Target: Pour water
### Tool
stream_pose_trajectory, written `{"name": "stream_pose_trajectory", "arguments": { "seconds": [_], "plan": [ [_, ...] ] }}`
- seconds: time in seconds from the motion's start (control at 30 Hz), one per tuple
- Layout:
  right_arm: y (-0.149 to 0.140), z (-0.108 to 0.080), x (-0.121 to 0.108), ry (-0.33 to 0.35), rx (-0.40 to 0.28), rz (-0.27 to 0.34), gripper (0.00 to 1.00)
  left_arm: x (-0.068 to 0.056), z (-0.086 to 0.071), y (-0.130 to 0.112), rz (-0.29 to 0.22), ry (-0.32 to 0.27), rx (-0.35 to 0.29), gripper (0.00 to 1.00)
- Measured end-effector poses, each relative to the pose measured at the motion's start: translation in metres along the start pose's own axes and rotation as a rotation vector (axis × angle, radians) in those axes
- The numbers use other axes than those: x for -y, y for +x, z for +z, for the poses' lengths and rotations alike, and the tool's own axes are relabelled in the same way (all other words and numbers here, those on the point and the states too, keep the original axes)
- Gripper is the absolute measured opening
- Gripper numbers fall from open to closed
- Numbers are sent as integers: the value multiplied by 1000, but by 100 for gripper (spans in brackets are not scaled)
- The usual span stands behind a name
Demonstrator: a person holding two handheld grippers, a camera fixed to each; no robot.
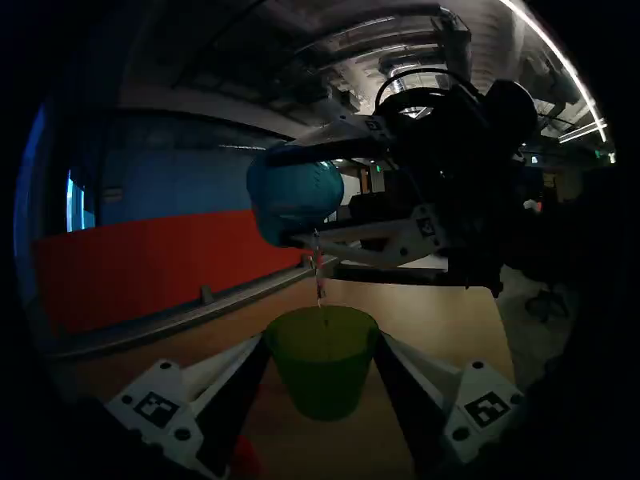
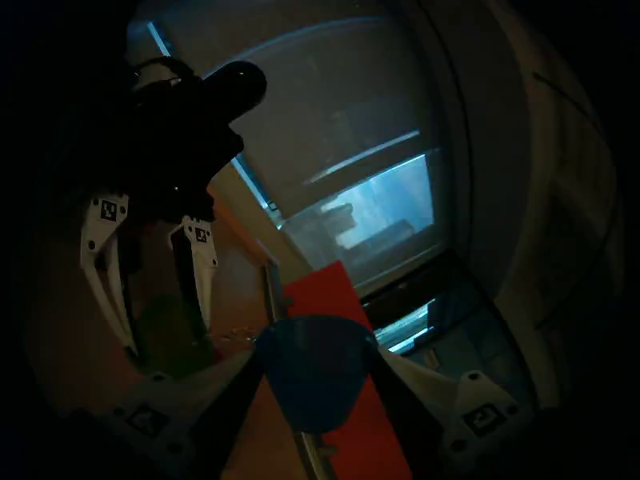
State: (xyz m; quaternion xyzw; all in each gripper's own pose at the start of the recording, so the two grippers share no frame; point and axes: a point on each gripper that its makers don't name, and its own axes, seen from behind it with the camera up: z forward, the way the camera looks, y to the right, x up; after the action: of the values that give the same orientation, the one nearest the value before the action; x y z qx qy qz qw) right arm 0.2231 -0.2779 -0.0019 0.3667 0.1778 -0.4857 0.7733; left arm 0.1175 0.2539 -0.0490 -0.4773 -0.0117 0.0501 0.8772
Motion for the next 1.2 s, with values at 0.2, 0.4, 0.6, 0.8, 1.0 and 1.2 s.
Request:
{"name": "stream_pose_trajectory", "arguments": {
  "seconds": [0.2, 0.4, 0.6, 0.8, 1.0, 1.2],
  "plan": [
    [-1, 0, -4, -10, 3, -34, 91, -2, 1, 1, 2, -4, 0, 88],
    [-3, 1, -6, -15, 5, -56, 91, -3, 2, -1, 3, -5, 4, 88],
    [-3, 1, -5, -16, 9, -81, 91, -4, 2, -3, 4, -7, 6, 88],
    [-1, 0, -6, -18, 5, -96, 91, -3, 2, -3, 4, -7, 7, 88],
    [-1, 0, -6, -23, 5, -123, 91, -3, 2, -1, 2, -8, 4, 88],
    [1, 0, -8, -27, 3, -139, 91, -3, 2, 0, 2, -8, 3, 88]
  ]
}}
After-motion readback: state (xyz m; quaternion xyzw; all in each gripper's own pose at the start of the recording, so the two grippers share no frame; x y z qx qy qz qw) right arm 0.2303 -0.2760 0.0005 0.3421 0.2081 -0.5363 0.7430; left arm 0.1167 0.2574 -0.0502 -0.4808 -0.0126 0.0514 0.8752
